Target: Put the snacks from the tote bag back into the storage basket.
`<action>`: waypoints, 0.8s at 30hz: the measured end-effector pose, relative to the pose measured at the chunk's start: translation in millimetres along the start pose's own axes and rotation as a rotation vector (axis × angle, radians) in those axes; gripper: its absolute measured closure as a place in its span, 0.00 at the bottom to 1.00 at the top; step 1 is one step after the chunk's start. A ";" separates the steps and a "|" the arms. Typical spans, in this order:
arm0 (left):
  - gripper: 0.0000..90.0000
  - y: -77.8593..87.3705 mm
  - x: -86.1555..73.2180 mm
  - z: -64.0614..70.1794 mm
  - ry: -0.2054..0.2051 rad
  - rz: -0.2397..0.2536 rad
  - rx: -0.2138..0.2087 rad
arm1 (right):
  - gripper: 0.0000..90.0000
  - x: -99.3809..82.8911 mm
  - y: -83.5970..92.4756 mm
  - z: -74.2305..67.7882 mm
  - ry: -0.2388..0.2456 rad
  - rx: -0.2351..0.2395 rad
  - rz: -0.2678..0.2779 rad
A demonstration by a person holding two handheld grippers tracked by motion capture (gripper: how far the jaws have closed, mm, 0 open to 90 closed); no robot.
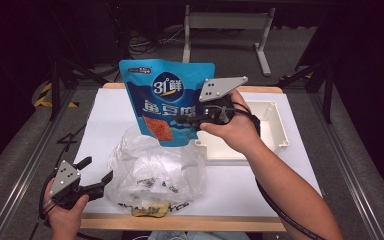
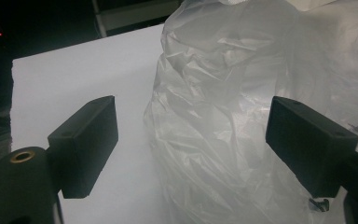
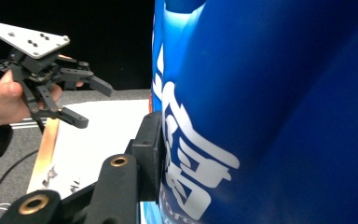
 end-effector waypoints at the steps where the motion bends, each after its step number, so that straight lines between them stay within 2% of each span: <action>1: 0.20 0.1 0.0 -0.2 -0.001 0.000 0.001 | 0.64 -0.5 2.0 2.0 -0.003 -0.007 -0.001; 18: 0.20 -0.9 -0.1 0.1 0.002 -0.005 0.003 | 0.64 -18.5 43.1 39.5 -0.047 -0.120 -0.016; 24: 0.20 -1.3 0.0 0.3 0.002 -0.005 0.004 | 0.64 -26.2 52.6 52.5 -0.057 -0.149 -0.017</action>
Point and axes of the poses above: each handheld gripper's, and its own axes: y roughly backward along the jaws, x roughly out of its top, z roughly to its right, the point moved 3 cm from there along -y, roughly forward along the jaws, and after that the axes turned 2 degrees about x, right-handed, at the moved point
